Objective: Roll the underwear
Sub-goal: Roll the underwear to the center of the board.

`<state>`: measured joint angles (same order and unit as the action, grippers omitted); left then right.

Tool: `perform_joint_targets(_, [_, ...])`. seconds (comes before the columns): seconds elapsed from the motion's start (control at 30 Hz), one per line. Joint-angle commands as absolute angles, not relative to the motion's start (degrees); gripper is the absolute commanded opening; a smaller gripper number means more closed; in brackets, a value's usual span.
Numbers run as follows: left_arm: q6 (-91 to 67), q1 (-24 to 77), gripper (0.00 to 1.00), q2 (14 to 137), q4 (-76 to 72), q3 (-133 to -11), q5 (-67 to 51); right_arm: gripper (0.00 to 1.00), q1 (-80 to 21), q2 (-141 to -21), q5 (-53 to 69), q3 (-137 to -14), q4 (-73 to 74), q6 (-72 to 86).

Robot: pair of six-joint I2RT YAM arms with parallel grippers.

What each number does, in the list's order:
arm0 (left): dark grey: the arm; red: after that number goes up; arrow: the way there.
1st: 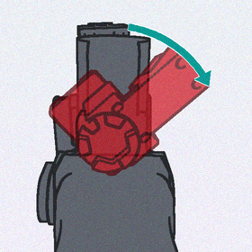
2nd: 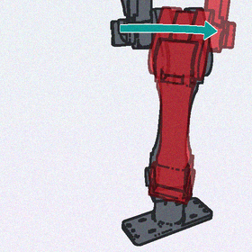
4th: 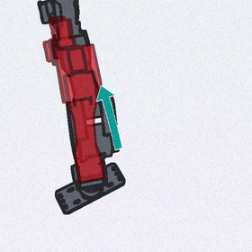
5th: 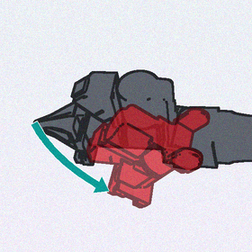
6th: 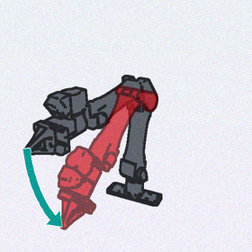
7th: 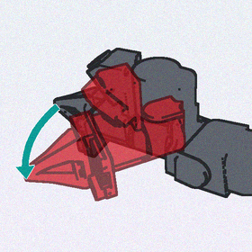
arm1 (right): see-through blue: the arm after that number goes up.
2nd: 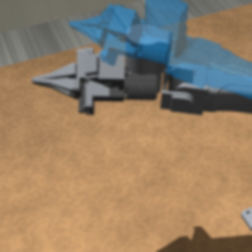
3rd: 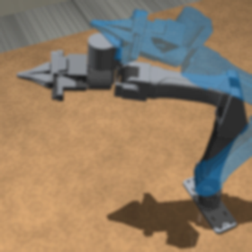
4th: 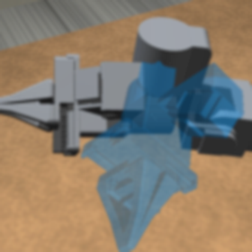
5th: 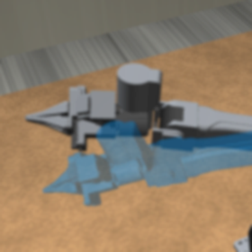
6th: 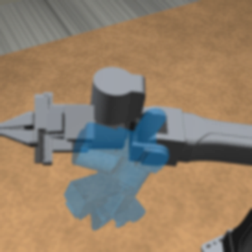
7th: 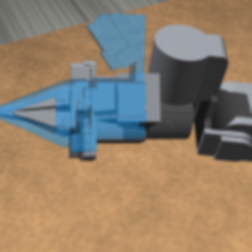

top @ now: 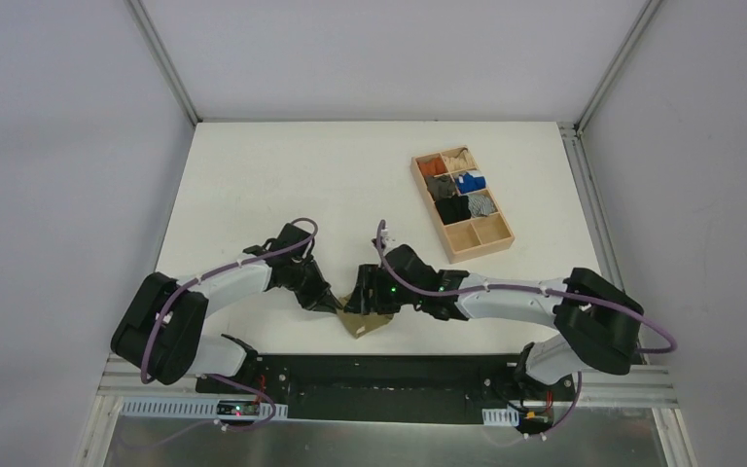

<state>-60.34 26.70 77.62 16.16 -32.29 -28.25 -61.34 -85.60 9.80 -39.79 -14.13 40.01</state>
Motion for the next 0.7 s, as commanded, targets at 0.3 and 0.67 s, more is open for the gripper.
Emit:
perform_joint_targets(0.3, [-61.3,27.3,0.0,75.4,22.8,-31.1,-25.5,0.59,-82.7,-97.0,-28.2,-68.1,24.7,13.7])
perform_joint_targets(0.67, [-61.2,27.4,0.0,75.1,23.3,-31.6,-25.8,0.54,-85.9,-109.0,-34.8,-75.7,28.3,13.7])
